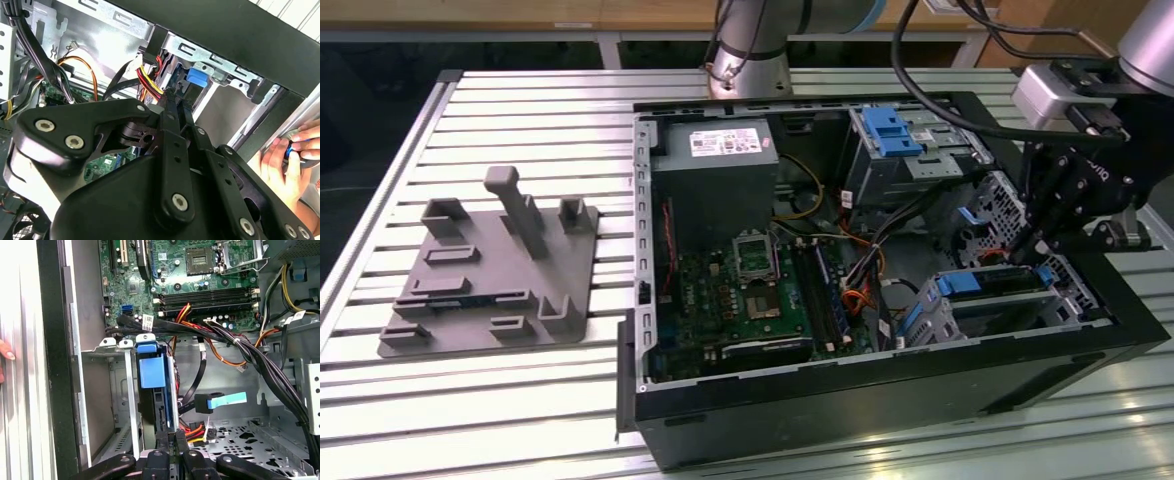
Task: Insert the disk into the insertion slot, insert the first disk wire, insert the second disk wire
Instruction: 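Insert the first disk wire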
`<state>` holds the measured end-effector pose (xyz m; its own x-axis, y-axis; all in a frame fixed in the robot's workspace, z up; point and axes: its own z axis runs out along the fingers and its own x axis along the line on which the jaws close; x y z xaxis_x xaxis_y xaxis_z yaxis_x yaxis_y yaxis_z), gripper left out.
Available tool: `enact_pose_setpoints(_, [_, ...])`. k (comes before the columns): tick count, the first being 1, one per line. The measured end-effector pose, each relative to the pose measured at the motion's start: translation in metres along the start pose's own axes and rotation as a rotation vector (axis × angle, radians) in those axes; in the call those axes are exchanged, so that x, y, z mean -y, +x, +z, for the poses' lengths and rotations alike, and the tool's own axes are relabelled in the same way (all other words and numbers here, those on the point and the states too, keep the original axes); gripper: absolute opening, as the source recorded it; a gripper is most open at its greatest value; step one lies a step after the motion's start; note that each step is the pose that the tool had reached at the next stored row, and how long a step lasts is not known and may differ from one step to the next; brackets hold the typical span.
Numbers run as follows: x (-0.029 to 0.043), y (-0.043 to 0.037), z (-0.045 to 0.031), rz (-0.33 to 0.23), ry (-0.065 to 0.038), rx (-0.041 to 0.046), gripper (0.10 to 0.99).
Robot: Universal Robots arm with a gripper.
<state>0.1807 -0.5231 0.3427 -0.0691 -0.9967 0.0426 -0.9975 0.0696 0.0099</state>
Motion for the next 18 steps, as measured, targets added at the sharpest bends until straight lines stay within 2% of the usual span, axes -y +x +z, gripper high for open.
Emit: enact_pose_setpoints(18, [0.0000,0.0002,0.0023,-0.001,-0.003,-0.0012,0.173])
